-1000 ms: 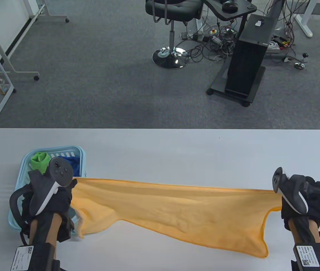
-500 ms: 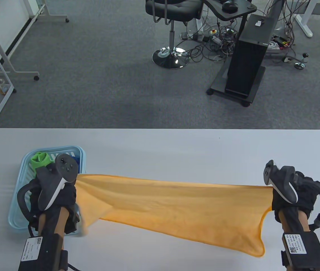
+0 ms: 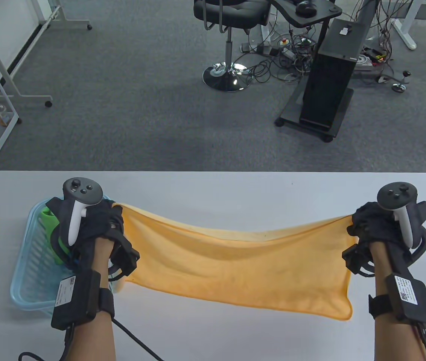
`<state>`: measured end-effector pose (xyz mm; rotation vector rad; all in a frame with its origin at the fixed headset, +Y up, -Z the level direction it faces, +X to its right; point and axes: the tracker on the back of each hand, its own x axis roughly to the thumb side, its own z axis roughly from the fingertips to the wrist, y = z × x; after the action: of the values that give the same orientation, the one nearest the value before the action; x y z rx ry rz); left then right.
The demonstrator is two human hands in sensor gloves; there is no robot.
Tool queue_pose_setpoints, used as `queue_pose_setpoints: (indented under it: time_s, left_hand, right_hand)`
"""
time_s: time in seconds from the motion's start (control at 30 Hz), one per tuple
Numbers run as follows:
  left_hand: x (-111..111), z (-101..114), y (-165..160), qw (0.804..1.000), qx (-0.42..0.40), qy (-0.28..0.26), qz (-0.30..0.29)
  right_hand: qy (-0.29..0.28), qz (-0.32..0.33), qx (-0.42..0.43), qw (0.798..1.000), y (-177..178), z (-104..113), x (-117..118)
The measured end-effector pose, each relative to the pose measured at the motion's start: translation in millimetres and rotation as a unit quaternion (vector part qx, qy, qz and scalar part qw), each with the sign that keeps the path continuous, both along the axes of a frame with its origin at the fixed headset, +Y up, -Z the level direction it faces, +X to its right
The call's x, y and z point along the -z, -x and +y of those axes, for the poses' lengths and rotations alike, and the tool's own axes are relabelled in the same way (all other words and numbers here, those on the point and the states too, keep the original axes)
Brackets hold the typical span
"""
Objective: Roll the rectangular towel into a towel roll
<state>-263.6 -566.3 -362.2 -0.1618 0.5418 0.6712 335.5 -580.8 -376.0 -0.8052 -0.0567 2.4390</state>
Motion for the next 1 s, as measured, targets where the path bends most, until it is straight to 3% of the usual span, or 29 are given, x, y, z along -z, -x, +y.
queue_pose_setpoints:
  time_s: [0.13, 0.23, 0.4, 0.5, 0.57, 0.67, 0.77, 0.87, 1.0]
  left_hand:
    - [11.9, 3.1, -0.3, 0.99, -0.124, -0.066, 0.011]
    - [10.8, 12.6, 3.3, 0.984, -0.127, -0.124, 0.03]
    - [-7.4, 21.1, 16.0, 0.967, -0.14, -0.211, -0.021]
    - [-24.9, 9.5, 17.4, 0.973, -0.089, -0.177, -0.118]
    - [-35.9, -1.0, 15.1, 0.981, -0.022, -0.144, -0.131]
    - [-51.9, -22.1, 6.3, 0.976, 0.099, -0.094, -0.173]
    - [-61.9, -38.5, -4.8, 0.967, 0.145, -0.049, -0.205]
    - [-66.4, -48.6, -13.3, 0.96, 0.173, -0.05, -0.216]
    - [-63.6, -52.4, -19.5, 0.955, 0.183, -0.027, -0.234]
  right_hand:
    - [-0.077, -0.017, 0.014, 0.997, -4.3, 23.1, 0.4]
    - [-0.128, -0.05, -0.027, 0.99, -10.5, 46.2, -8.2]
    - [-0.163, -0.062, -0.05, 0.983, -24.0, 69.0, -32.4]
    - [-0.14, -0.065, -0.078, 0.985, -32.0, 58.6, -51.7]
    - [-0.12, -0.062, -0.085, 0.987, -35.3, 45.6, -60.7]
    - [-0.076, -0.057, -0.098, 0.991, -38.9, 17.0, -76.5]
    - [-0.045, -0.045, -0.1, 0.993, -40.8, -4.1, -85.9]
    - [-0.014, -0.045, -0.107, 0.993, -43.6, -19.7, -91.3]
    - [0.005, -0.041, -0.112, 0.993, -48.3, -26.3, -90.3]
